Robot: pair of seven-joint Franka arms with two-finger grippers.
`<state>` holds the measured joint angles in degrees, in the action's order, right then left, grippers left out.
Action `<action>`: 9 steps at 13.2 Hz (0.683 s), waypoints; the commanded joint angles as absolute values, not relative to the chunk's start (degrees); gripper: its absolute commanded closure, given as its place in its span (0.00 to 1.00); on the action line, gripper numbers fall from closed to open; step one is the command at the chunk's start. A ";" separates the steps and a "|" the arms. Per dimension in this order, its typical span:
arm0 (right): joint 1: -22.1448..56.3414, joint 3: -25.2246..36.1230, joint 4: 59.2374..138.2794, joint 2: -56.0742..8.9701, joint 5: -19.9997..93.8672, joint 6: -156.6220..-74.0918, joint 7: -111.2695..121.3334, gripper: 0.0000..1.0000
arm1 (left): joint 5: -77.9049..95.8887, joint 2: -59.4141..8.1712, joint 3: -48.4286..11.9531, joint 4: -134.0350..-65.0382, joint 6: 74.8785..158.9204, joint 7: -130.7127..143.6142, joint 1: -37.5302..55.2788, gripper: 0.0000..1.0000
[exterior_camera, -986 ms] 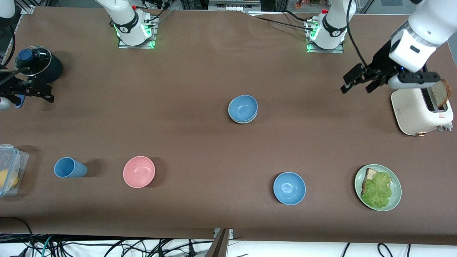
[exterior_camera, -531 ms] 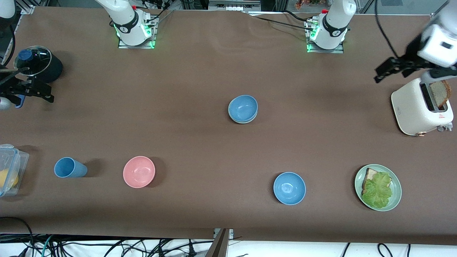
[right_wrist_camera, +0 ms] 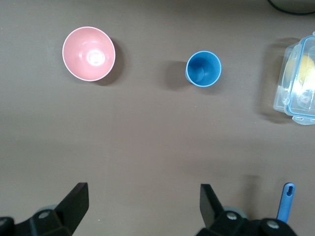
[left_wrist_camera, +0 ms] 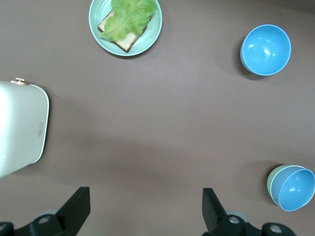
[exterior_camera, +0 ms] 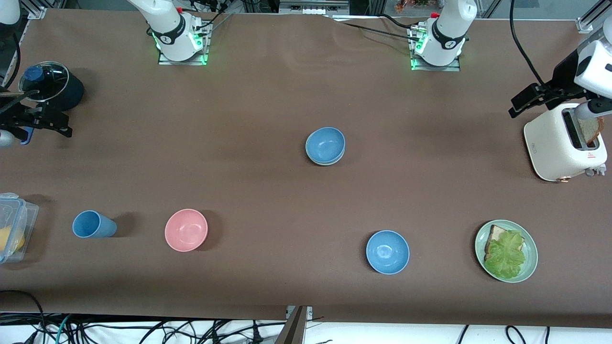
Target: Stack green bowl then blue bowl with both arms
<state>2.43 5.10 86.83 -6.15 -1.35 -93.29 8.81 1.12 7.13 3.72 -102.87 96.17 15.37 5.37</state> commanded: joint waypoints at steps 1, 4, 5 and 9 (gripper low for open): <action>2.02 4.75 87.54 -5.19 -2.20 -93.34 8.96 0.00 | -0.09 2.82 3.87 -96.69 93.87 7.41 5.19 0.00; 1.85 4.83 87.54 -5.19 -2.20 -93.34 8.96 0.00 | -0.09 1.67 4.13 -95.63 93.87 6.94 4.57 0.00; 1.85 4.83 87.54 -5.19 -2.20 -93.34 9.05 0.00 | -0.09 1.67 4.13 -95.62 93.87 7.12 4.57 0.00; 1.67 4.92 87.63 -5.19 -2.20 -93.34 8.97 0.00 | 0.17 1.76 4.04 -95.62 93.87 7.30 4.57 0.00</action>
